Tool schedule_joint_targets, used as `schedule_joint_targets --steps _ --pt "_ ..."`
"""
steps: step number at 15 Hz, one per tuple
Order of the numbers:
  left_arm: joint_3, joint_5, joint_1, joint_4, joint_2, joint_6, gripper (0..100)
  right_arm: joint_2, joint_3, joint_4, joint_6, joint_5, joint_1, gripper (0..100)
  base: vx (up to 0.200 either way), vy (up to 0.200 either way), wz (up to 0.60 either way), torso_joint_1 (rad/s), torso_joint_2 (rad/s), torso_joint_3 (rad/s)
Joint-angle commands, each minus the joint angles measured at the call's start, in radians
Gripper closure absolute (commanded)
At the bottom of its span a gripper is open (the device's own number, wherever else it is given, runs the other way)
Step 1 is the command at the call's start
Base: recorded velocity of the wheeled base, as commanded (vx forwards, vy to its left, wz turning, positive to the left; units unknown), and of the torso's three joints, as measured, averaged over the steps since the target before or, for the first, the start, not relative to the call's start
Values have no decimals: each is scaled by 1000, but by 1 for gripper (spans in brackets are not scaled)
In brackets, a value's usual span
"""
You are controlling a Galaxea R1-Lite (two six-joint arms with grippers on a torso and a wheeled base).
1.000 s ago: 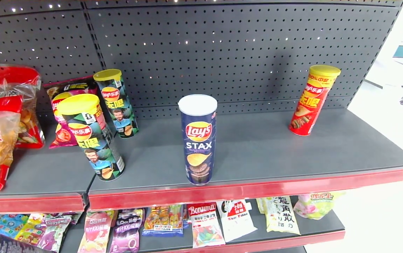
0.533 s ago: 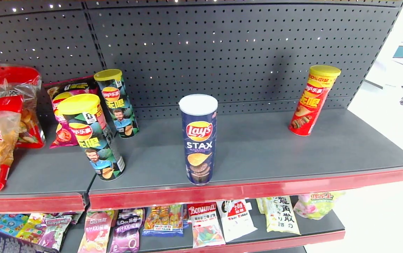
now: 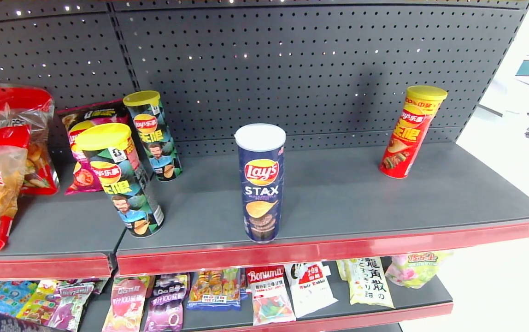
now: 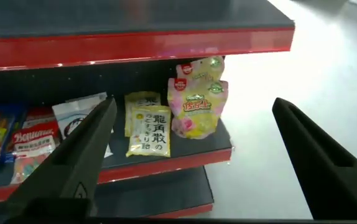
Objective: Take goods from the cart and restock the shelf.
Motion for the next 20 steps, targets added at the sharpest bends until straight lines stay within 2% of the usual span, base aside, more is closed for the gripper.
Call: schedule_joint_targets --steps 1,4,6,9,11,12,13,15,16,18,20 --pt "1 -3 -1 -1 -24 0 100 5 0 -1 -19 54 1 0 0 0 0 0 0 0" --pt "-11 -65 -1 -4 -3 0 100 5 -3 8 -6 73 2 0 0 0 0 0 0 0" --pt "-11 -74 -1 -7 16 0 100 5 -4 9 27 24 1 0 0 0 0 0 0 0" --pt "-32 -83 -1 -9 46 -2 100 5 -3 3 -35 10 -2 0 0 0 0 0 0 0" --pt "-31 -86 -7 -9 50 -2 100 8 0 3 28 18 8 0 0 0 0 0 0 0" --pt "-31 -112 -12 -9 59 -2 100 7 2 -4 37 64 10 0 0 0 0 0 0 0" --pt "-35 -121 -12 -10 62 -2 100 7 3 -9 -18 87 10 0 0 0 0 0 0 0" --pt "-34 -123 -12 -27 71 -3 100 7 23 3 46 48 10 0 0 0 0 0 0 0" --pt "-35 -123 -13 -29 74 -3 100 7 23 2 19 51 8 0 0 0 0 0 0 0" --pt "-35 -123 -13 -30 83 -5 100 8 23 5 94 41 25 0 0 0 0 0 0 0" --pt "-40 -124 -15 -35 97 -3 100 7 23 5 76 44 33 0 0 0 0 0 0 0"
